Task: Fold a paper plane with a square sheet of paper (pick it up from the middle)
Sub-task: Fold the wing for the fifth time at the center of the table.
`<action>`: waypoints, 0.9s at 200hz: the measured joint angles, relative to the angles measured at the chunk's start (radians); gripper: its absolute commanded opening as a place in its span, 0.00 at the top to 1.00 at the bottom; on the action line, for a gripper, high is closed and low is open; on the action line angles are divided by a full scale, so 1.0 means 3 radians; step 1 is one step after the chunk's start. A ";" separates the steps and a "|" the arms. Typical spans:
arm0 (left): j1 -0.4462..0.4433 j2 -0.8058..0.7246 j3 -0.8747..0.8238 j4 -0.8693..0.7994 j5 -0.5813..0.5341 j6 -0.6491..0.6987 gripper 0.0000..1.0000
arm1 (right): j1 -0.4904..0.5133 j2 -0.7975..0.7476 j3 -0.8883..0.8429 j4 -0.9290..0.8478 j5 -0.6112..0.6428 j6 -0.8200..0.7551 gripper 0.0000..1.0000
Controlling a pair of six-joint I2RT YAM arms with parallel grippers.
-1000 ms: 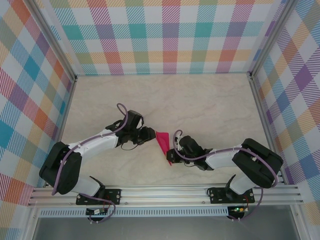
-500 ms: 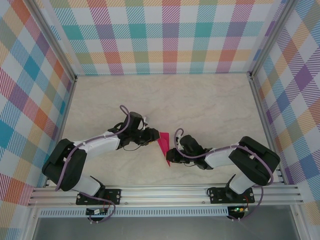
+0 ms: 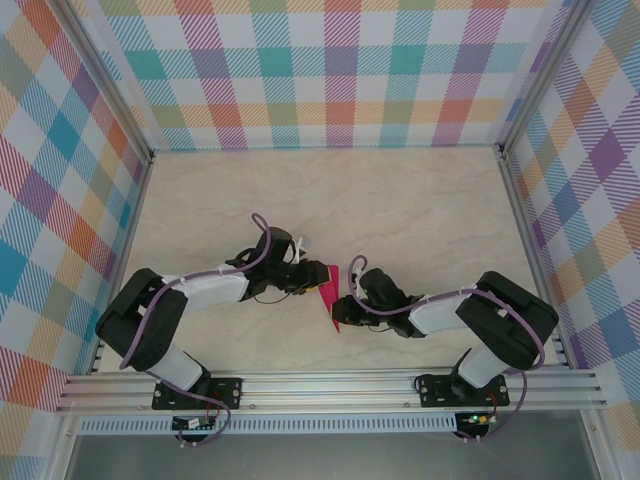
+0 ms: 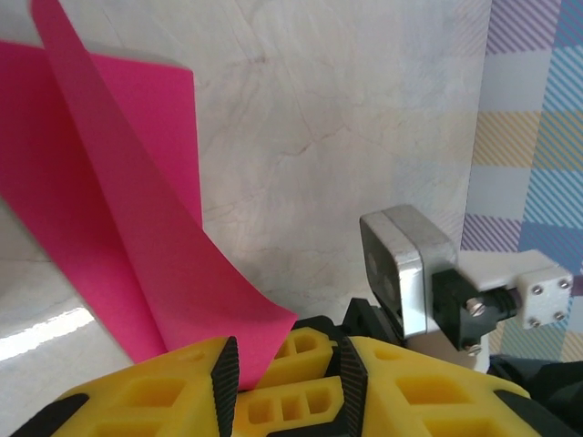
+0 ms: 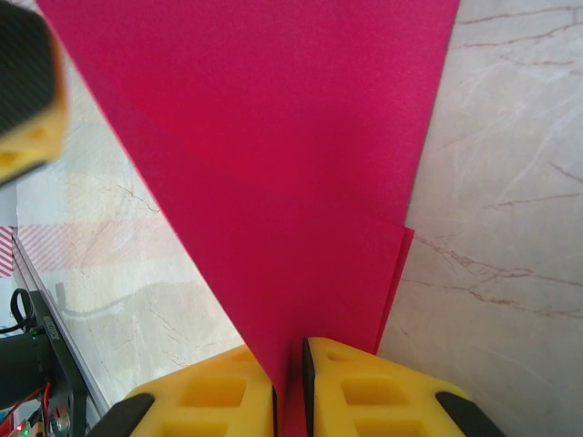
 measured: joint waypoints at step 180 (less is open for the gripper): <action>-0.0069 0.0413 0.0066 0.0163 -0.0080 0.0051 0.62 | -0.0024 -0.0032 0.0099 -0.0203 0.0009 0.0031 0.86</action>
